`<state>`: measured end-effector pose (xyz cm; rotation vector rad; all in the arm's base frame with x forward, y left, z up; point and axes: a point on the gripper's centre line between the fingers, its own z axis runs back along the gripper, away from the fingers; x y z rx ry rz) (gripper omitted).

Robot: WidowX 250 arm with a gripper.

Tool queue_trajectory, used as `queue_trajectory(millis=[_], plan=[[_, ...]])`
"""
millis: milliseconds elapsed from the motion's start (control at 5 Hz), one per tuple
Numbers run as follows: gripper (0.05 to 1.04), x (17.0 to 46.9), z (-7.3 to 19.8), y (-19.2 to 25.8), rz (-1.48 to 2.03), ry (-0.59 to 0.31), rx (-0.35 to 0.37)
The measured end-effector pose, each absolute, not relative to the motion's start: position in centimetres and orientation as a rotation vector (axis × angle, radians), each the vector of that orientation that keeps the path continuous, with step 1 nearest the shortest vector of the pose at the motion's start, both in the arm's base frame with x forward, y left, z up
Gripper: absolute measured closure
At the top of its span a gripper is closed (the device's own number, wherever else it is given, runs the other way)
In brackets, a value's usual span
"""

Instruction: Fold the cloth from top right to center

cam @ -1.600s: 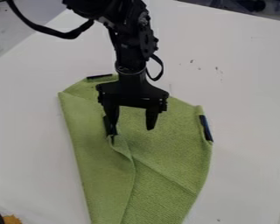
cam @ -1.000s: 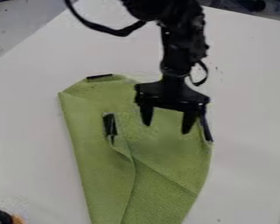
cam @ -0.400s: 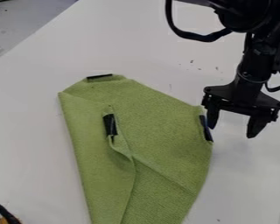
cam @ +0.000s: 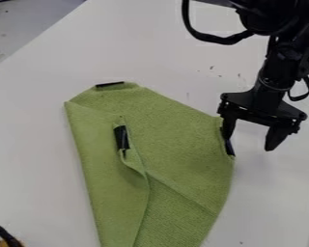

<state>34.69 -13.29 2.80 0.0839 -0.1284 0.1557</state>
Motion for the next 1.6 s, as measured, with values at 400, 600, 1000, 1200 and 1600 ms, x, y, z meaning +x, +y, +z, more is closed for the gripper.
queue_trajectory(millis=[400, 600, 1000, 1200, 1600], plan=[[0.133, 34.5, 1.0, -12.2, 0.182, -0.142, 0.027], [0.411, 34.5, 0.6, -11.8, 0.2, -0.143, -0.005], [0.881, 34.4, 0.5, -11.3, 0.22, -0.135, -0.015], [0.988, 34.3, 0.7, -11.1, 0.215, -0.128, -0.006], [1.018, 32.9, 4.9, -9.2, 0.372, -0.162, 0.011]])
